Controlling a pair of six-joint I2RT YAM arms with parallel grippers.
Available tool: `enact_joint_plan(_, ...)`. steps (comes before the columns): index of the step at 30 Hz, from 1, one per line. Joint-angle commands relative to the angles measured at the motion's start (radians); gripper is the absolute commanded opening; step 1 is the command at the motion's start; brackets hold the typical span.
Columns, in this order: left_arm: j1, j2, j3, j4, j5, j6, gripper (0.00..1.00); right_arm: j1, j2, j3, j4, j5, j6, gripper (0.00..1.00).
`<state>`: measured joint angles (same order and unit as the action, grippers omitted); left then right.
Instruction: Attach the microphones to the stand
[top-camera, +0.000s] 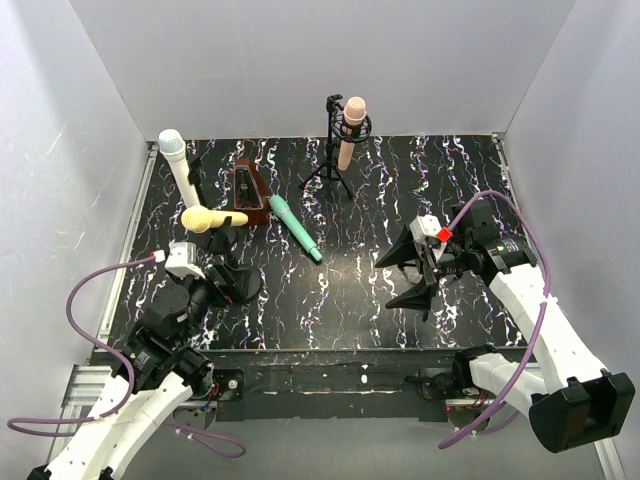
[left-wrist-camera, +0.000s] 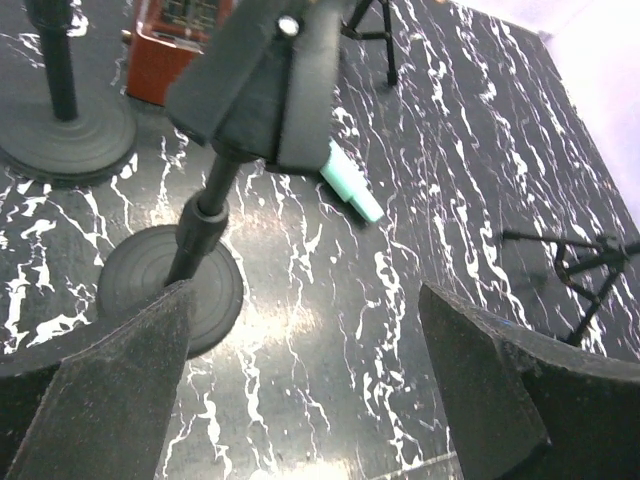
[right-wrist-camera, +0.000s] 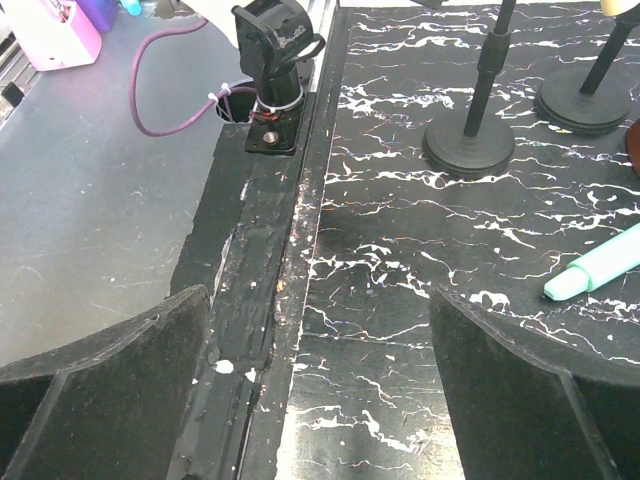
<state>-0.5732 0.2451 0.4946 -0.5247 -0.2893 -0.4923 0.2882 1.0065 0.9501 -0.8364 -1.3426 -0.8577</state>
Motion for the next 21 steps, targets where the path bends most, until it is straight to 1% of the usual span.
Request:
enact_joint_plan(1,0.003,0.016,0.064,-0.08,0.136,-0.043,0.88,-0.006,-0.02,0.003,-0.013,-0.03,-0.017,0.97)
enact_joint_plan(4,0.003,0.042,0.11,-0.109,0.228,-0.04,0.84,-0.007,-0.02,0.006,-0.02,-0.027,-0.021,0.97)
enact_joint_plan(6,0.003,0.052,0.14,-0.12,0.289,-0.032,0.84,-0.007,-0.022,0.007,-0.027,-0.023,-0.027,0.97)
enact_joint_plan(11,0.003,0.059,0.196,-0.118,0.525,-0.002,0.84,-0.007,-0.016,0.055,-0.102,0.008,-0.081,0.97)
enact_joint_plan(14,0.003,0.057,0.211,-0.112,0.651,0.017,0.85,-0.007,-0.008,0.113,-0.206,0.032,-0.159,0.97)
enact_joint_plan(18,0.003,0.066,0.226,-0.075,0.772,0.035,0.85,-0.007,0.015,0.225,-0.396,0.08,-0.279,0.97)
enact_joint_plan(21,0.003,0.115,0.243,-0.032,0.861,0.054,0.85,-0.007,0.023,0.308,-0.513,0.12,-0.305,0.96)
